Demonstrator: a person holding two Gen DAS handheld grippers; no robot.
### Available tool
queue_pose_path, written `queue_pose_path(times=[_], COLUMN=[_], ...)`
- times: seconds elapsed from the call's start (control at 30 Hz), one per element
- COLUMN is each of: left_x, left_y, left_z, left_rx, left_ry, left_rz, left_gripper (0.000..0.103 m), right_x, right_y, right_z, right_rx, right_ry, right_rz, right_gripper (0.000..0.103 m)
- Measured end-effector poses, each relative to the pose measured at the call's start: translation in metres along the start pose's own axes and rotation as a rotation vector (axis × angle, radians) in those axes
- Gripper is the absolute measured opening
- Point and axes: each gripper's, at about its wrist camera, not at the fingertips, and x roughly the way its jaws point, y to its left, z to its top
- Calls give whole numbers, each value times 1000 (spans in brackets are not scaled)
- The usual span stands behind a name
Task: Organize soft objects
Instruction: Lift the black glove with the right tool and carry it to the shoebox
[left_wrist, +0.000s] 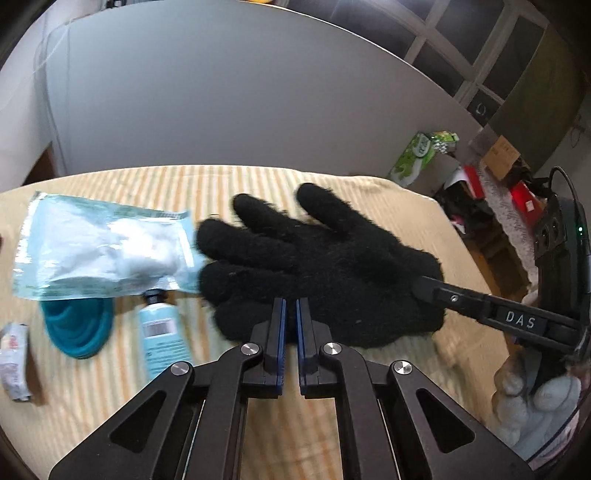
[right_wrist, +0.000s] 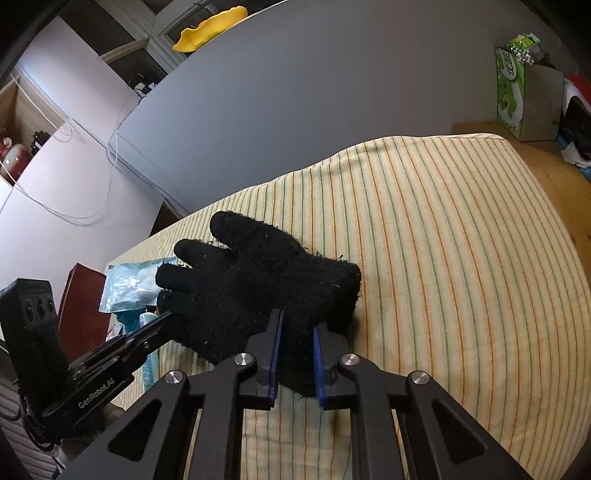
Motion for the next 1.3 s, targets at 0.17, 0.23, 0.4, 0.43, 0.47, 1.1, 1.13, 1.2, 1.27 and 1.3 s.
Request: queue_pose_path(times=[0.17,0.23,0.4,0.43,0.47,1.1,1.13,1.2,1.27,1.3], left_x=[-9,-9,4,6,8,17,12,3,-7,-12], left_y=[19,23,25,24,23,6,7,7,2,0], left_z=[7,11,18,20,21,24,23,21,19,18], left_rx=[-55,-76,-101,-103,-106,-59,-68,-76,-48,-42], left_ry=[-10,0,43,44,44,1,-4,-10,-24,-30], left_rz=[15,18,13,19,18,48,33,1,-1,-5], left_gripper=[35,40,45,46,49,11,11,11,11,11], right_x=[1,1,3,4,4,6,3,-7,-17,-23], right_y=[1,0,-6,-6,-7,7,6,6,11,16], right_z=[1,1,4,4,5,3,3,1,-1,-3], right_rx=[-7,-5,23,24,26,-5,-1,3,-10,-25], right_ry=[10,12,25,28,31,4,-4,-24,-35,-40], right_rz=[6,12,42,45,45,15,19,25,29,28], right_gripper=[13,13,16,16,16,11,8,7,7,7])
